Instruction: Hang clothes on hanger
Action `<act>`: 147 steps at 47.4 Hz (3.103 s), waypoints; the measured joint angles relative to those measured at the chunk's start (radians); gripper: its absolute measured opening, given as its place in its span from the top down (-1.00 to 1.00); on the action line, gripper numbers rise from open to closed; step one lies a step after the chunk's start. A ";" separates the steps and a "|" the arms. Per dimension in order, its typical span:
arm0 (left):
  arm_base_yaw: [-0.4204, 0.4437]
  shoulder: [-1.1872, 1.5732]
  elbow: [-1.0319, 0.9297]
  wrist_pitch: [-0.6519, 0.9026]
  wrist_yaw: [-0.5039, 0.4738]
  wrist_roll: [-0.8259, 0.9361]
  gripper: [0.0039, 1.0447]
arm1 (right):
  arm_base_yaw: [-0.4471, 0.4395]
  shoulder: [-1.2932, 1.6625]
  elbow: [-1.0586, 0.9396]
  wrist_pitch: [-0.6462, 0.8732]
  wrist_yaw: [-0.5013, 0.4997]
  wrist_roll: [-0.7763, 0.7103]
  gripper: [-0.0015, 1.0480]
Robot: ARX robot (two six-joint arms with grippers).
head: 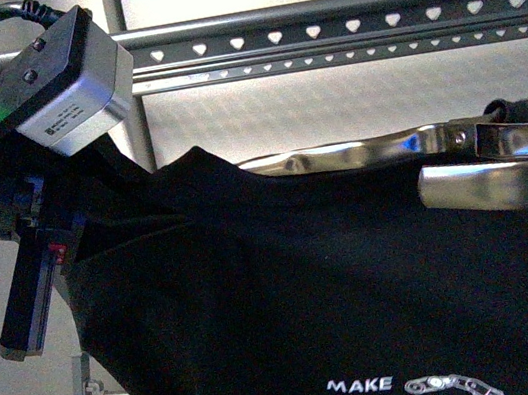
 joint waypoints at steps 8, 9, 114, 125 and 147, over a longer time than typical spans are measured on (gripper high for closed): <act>-0.001 0.000 0.000 0.000 -0.004 0.011 0.93 | 0.000 0.000 0.000 0.000 0.000 0.000 -0.86; 0.000 0.000 0.000 0.000 -0.004 0.011 0.93 | 0.000 0.000 0.000 0.000 0.000 0.000 -0.85; 0.002 -0.001 0.000 0.005 0.006 0.015 -0.30 | -0.130 1.690 1.130 -0.105 -0.405 -1.252 0.92; -0.004 0.009 -0.087 0.314 -0.158 -0.210 -0.91 | -0.159 1.693 1.126 -0.187 -0.362 -1.163 0.92; 0.055 -0.196 -0.168 0.600 -0.909 -1.674 -0.65 | -0.161 1.440 1.188 -0.359 -0.452 -0.282 0.94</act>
